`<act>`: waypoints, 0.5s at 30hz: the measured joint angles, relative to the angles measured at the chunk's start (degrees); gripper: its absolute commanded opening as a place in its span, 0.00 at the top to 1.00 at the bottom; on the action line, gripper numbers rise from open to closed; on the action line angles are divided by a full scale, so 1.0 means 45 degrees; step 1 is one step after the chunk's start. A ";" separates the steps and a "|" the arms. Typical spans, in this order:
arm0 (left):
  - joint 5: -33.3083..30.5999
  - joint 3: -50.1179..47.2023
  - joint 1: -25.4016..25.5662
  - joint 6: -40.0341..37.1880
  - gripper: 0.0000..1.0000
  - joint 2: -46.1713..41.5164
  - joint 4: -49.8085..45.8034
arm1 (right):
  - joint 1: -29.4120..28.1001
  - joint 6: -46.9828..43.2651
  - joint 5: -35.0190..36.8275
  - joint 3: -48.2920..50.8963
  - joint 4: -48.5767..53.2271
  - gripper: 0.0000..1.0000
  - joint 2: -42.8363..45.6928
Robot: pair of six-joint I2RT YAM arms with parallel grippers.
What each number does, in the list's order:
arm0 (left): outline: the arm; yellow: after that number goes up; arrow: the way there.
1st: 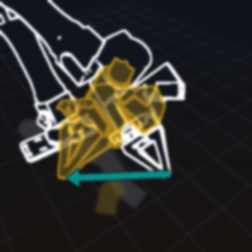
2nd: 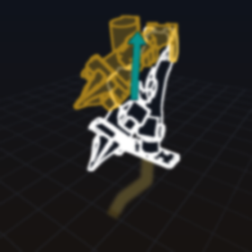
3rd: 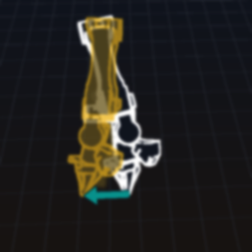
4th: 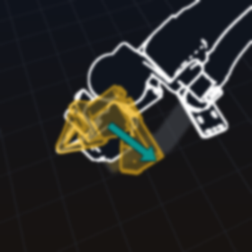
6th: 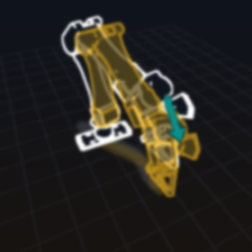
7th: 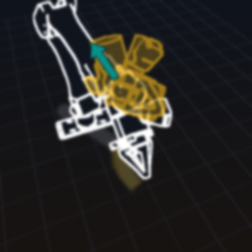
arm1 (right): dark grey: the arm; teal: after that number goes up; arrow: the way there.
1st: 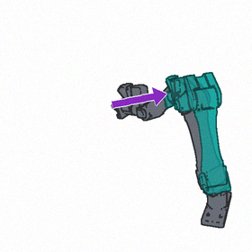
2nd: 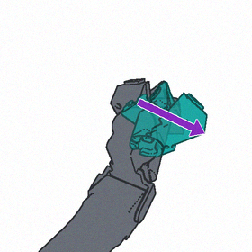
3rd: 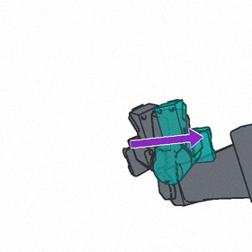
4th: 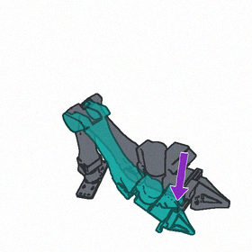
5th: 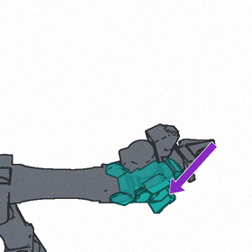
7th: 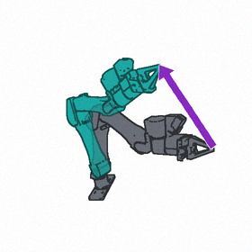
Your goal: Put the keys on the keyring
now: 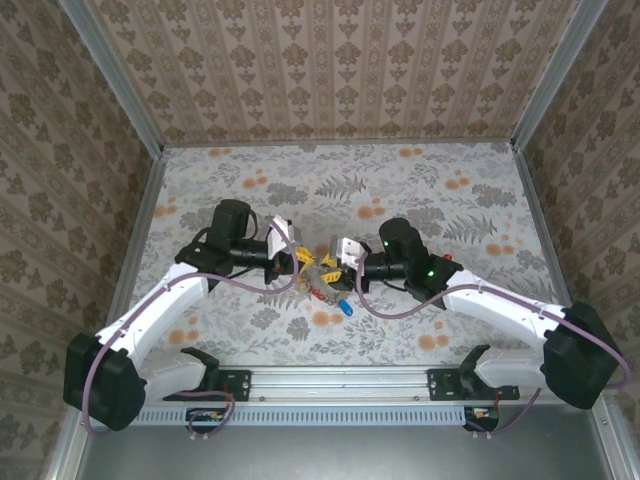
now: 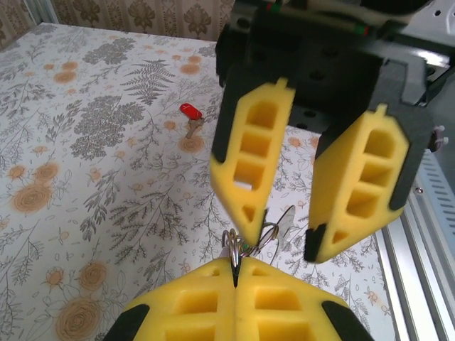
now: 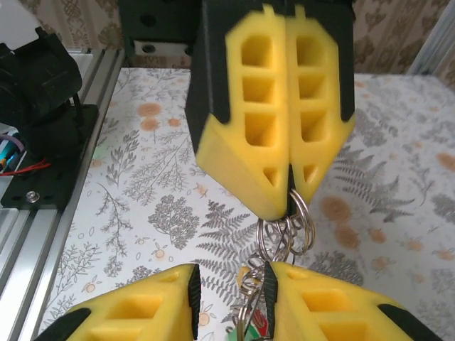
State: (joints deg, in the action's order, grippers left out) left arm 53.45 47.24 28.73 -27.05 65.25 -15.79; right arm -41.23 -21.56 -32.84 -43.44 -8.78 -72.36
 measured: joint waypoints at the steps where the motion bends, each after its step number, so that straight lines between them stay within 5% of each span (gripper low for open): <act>1: 0.0000 -0.0024 0.0010 0.0029 1.00 0.0000 0.0005 | 0.0000 0.0185 0.0000 -0.0053 0.0015 0.68 -0.0146; 15: 0.0068 -0.0515 0.0024 0.0597 1.00 -0.0005 0.0792 | 0.0024 0.0840 0.0155 -0.0175 0.0146 0.74 -0.0340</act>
State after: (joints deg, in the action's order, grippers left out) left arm 53.76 44.93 28.84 -24.36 65.23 -12.23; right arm -41.12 -17.78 -32.14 -44.23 -8.12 -73.89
